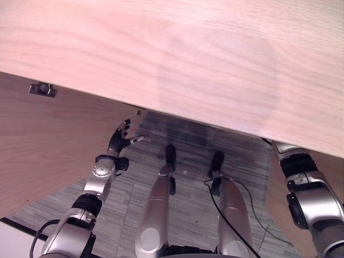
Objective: Put the empty folder in the office cabinet
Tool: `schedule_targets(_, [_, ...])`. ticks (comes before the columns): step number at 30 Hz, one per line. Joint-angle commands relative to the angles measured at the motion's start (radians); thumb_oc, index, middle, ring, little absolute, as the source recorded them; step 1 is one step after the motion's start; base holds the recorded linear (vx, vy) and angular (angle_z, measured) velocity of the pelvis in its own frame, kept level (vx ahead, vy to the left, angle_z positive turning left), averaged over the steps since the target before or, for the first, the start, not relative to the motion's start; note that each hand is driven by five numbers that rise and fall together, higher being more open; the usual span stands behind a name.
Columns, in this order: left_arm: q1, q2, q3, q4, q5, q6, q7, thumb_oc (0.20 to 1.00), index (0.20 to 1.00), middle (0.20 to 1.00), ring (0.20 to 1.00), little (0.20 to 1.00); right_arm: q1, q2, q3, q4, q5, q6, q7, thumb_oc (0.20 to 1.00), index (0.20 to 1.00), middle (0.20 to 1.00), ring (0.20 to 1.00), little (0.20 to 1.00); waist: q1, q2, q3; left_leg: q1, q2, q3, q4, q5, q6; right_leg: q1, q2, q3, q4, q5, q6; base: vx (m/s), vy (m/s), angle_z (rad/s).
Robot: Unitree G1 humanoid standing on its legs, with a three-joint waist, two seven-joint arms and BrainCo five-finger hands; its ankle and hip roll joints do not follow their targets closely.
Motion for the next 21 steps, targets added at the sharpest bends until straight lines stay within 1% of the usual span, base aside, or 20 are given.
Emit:
schedule_targets(1, [0.063, 0.029, 0.0, -0.02, -0.041, -0.045, 0.005, 1.0, 1.0, 1.0, 1.0, 1.0, 0.001, -0.031, 0.026, 0.028, 0.066, -0.032, 0.012, 0.2, 0.2, 0.2, 0.2, 0.2, 0.033, 0.0, -0.071, -0.02, 0.033, -0.01, 0.018, -0.037, -0.046, 0.0, -0.034, 0.026, 0.046, -0.009, 0.131, 0.0, 0.0, 0.0])
schedule_targets(6, [0.066, 0.047, -0.022, -0.025, -0.081, -0.048, 0.001, 1.0, 1.0, 1.0, 1.0, 1.0, -0.073, -0.042, 0.091, 0.168, 0.14, -0.021, 0.042, 0.2, 0.2, 0.2, 0.2, 0.2, 0.048, 0.014, -0.057, -0.054, 0.029, -0.013, 0.034, -0.032, -0.046, -0.027, -0.042, 0.018, 0.07, -0.015, 0.129, 0.01, -0.006, 0.08])
schedule_targets(13, [0.079, 0.07, -0.025, -0.055, -0.126, -0.053, -0.014, 1.0, 1.0, 1.0, 1.0, 1.0, -0.133, -0.052, 0.13, 0.306, 0.189, -0.004, 0.07, 0.2, 0.2, 0.2, 0.2, 0.2, 0.062, 0.031, -0.051, -0.104, 0.024, -0.014, 0.064, -0.035, -0.046, -0.069, -0.051, 0.012, 0.101, -0.025, 0.122, 0.01, -0.003, 0.04])
schedule_targets(14, [0.079, 0.069, -0.025, -0.054, -0.127, -0.053, -0.014, 1.0, 1.0, 1.0, 1.0, 1.0, -0.133, -0.052, 0.131, 0.308, 0.189, -0.004, 0.071, 0.2, 0.2, 0.2, 0.2, 0.2, 0.06, 0.029, -0.057, -0.094, 0.023, -0.02, 0.07, -0.07, -0.053, -0.063, -0.05, 0.021, 0.114, -0.059, 0.132, 0.09, -0.024, 0.03])
schedule_targets(16, [0.082, 0.072, -0.027, -0.061, -0.136, -0.054, -0.015, 1.0, 1.0, 1.0, 1.0, 1.0, -0.151, -0.058, 0.139, 0.338, 0.201, 0.0, 0.075, 0.2, 0.2, 0.2, 0.2, 0.2, 0.062, 0.032, -0.057, -0.103, 0.022, -0.018, 0.072, -0.07, -0.053, -0.072, -0.051, 0.019, 0.119, -0.061, 0.132, 0.05, -0.01, 0.07])
schedule_targets(21, [0.095, 0.087, -0.046, -0.087, -0.153, -0.053, -0.033, 1.0, 1.0, 1.0, 1.0, 1.0, -0.223, -0.114, 0.163, 0.417, 0.234, 0.015, 0.091, 0.2, 0.2, 0.2, 0.2, 0.2, 0.07, 0.034, -0.061, -0.109, 0.021, -0.021, 0.056, -0.061, -0.056, -0.082, -0.053, 0.012, 0.111, -0.056, 0.136, 0.01, -0.003, 0.05])
